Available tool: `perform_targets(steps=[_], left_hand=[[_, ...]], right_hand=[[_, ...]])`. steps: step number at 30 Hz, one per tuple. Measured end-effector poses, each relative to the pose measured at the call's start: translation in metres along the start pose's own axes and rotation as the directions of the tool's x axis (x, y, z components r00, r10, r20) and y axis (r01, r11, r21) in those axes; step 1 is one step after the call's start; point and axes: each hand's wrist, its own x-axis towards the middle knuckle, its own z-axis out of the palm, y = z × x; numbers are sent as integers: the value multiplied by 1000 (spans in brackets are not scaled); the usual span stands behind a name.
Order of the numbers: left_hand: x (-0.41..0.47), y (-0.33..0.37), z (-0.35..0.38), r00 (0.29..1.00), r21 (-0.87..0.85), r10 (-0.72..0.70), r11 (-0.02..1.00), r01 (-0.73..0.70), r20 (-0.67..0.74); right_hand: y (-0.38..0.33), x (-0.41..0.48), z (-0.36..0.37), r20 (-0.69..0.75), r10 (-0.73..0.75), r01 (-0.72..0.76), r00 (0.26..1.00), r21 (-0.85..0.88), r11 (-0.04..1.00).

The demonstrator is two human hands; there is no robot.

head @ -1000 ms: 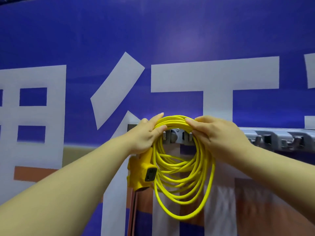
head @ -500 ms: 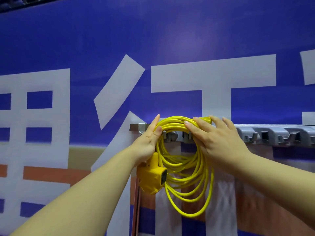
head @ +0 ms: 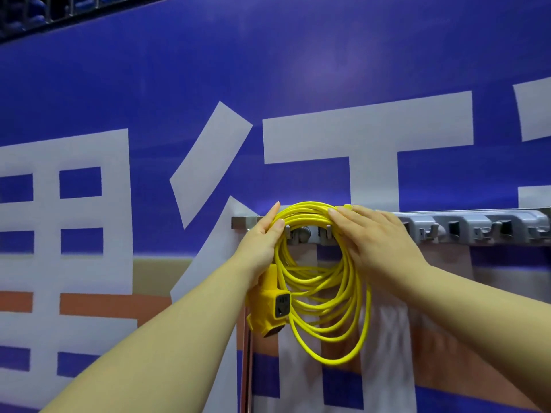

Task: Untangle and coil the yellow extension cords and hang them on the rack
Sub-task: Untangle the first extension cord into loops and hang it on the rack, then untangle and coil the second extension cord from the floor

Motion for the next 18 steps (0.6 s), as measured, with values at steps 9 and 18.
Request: perform_targets(steps=[9,18], left_hand=[[-17,3,9,1000,338,2,941,6,-23],[-30,20,-6,999,553,-51,832,42,0]], right_hand=[[-4,-5,-8,140,5,10,990,-106,994],[-10,-12,-26,250,4,14,968,-70,997]])
